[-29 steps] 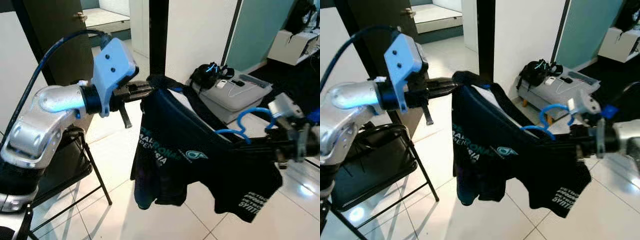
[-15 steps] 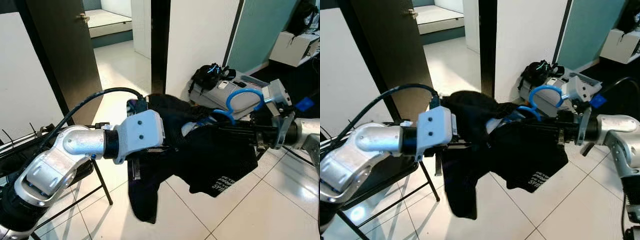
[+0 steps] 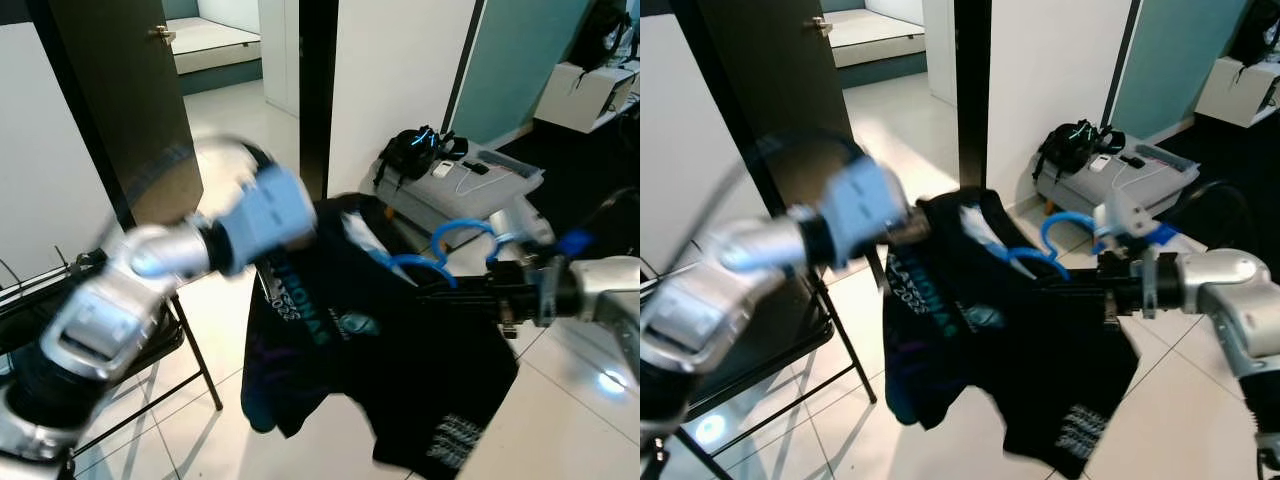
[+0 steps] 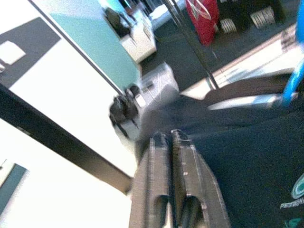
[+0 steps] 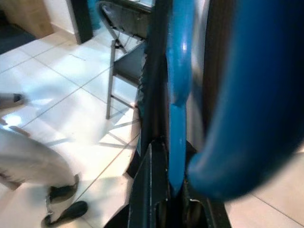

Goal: Hang hanger

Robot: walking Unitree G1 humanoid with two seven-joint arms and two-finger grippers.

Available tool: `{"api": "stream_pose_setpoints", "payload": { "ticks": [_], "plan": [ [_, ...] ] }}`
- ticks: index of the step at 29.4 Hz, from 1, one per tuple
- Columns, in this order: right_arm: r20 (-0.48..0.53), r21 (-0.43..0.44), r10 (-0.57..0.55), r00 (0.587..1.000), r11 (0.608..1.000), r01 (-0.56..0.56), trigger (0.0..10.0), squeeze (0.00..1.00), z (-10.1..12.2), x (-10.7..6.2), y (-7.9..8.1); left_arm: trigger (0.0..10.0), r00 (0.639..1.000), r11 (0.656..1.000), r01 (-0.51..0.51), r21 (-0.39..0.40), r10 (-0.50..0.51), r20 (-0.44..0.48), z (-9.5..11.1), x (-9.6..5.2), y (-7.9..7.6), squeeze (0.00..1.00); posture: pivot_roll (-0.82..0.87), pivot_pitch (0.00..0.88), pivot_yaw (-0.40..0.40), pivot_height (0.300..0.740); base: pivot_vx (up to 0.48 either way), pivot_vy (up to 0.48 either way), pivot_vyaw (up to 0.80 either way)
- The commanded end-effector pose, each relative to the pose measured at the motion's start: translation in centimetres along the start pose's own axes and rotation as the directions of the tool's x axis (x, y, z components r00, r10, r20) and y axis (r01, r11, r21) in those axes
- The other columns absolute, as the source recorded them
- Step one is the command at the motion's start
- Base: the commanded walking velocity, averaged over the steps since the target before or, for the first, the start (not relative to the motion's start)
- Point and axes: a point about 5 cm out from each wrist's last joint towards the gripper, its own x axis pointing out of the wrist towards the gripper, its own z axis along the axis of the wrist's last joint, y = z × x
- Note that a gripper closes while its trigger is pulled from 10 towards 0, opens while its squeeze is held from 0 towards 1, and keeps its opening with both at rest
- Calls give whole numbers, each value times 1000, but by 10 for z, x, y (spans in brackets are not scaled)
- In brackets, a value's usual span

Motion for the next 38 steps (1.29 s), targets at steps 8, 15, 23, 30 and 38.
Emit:
{"api": "stream_pose_setpoints", "payload": {
  "ticks": [8,15,23,30,38],
  "plan": [
    [101,-72,-112,989,990,119,10000,0,15,3,-11,10000,952,944,304,-127,-297,70,7,-16,-36,1000,25,31,-20,740,0,0,0],
    [287,-111,-156,945,975,194,10000,0,33,5,-21,10000,891,870,453,-192,-433,141,16,-27,-53,1000,29,30,-22,740,0,0,0],
    [412,-102,-188,892,963,250,10000,0,43,-9,-30,10000,989,982,123,-144,-110,100,14,-18,-11,1000,26,26,-18,740,0,0,0],
    [547,-29,-199,813,966,255,10000,0,53,-17,-32,10000,945,865,-306,-399,327,-14,-21,2,-4,0,19,24,-8,740,0,0,0],
    [509,28,-256,822,959,281,10000,0,47,-6,-35,10000,877,716,-473,-514,437,-198,-48,19,-49,0,2,19,-5,740,0,0,0]
  ]
}}
